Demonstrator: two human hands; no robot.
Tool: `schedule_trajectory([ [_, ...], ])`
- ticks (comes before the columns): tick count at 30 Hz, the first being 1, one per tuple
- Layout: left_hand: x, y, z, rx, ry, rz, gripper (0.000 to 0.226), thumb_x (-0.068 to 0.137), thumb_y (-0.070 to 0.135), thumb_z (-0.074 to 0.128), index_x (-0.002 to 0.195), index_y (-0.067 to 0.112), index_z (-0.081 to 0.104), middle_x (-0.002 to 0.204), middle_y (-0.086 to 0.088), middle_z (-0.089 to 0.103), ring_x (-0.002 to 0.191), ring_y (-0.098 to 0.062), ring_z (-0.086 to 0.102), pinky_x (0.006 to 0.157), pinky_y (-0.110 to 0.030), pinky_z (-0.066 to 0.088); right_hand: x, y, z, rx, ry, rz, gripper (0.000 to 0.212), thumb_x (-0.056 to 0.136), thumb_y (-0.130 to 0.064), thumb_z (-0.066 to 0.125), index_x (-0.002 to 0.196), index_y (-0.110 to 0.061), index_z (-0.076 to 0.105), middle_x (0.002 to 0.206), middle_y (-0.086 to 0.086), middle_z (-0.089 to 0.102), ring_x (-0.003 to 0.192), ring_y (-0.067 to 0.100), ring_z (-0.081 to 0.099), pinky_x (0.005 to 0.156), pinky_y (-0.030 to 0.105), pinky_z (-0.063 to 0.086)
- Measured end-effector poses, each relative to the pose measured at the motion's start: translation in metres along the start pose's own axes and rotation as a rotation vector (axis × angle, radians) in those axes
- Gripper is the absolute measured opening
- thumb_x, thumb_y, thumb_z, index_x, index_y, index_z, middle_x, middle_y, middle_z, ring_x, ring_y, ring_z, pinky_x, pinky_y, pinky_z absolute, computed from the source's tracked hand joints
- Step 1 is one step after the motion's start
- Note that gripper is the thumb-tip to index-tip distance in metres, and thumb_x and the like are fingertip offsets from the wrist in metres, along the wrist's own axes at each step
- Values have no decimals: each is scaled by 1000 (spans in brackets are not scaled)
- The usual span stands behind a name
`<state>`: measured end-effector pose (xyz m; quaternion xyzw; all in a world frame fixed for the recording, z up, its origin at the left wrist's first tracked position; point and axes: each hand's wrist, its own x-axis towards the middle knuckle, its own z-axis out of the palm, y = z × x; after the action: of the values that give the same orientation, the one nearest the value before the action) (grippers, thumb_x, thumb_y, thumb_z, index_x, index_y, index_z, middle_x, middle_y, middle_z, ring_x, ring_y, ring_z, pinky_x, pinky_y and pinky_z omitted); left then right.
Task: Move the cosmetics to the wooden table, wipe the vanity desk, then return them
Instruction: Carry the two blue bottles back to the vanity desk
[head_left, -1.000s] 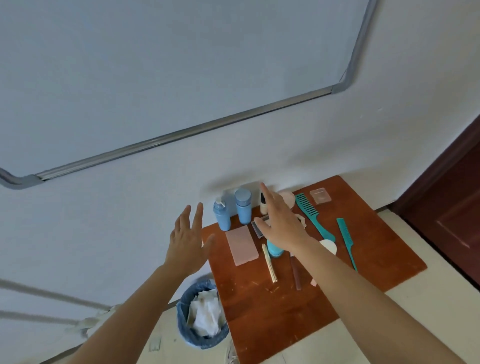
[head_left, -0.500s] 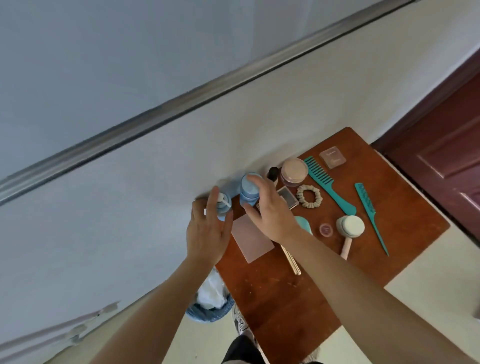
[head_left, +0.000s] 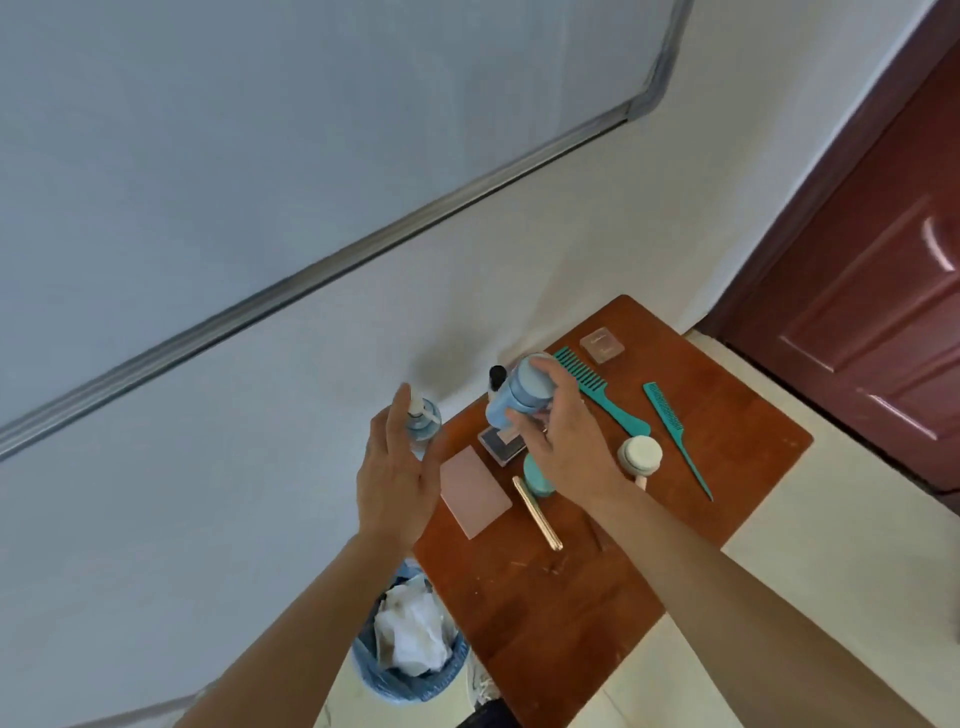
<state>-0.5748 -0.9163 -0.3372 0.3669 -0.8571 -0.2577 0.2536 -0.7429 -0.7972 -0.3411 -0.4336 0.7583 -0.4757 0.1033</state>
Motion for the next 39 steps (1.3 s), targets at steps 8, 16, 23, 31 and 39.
schedule_trajectory([
  [8,-56,195,20,-39,46,260,59,95,32,54,147,19,31,138,-11,48,116,-28,57,82,-30,49,-109,4,-203,-152,314,-58,61,93,-27,67,142,-28,31,139,1,46,119,5,48,91,0,38],
  [16,-165,454,120,-244,-45,628,55,95,27,58,144,15,35,132,-7,48,115,-24,53,88,-35,48,-306,32,-460,-351,707,17,62,89,-26,72,141,-27,39,134,-3,53,115,10,54,92,20,44],
  [23,-272,645,210,-489,-179,876,55,93,19,61,142,14,37,129,-1,48,113,-11,49,88,-19,38,-469,74,-615,-417,1007,223,56,93,-33,66,142,-35,38,129,-19,49,108,11,58,90,35,53],
  [31,-390,812,357,-643,-423,1045,54,93,19,61,142,9,39,128,-5,49,112,-9,48,86,-17,38,-620,157,-746,-484,1238,480,58,92,-35,65,143,-42,36,134,-14,50,105,8,56,85,42,55],
  [39,-489,1014,488,-807,-728,1122,57,95,20,59,145,16,32,130,1,44,114,-10,48,84,-21,41,-722,212,-927,-670,1264,638,62,91,-35,68,144,-39,36,138,-9,51,111,14,58,83,42,56],
])
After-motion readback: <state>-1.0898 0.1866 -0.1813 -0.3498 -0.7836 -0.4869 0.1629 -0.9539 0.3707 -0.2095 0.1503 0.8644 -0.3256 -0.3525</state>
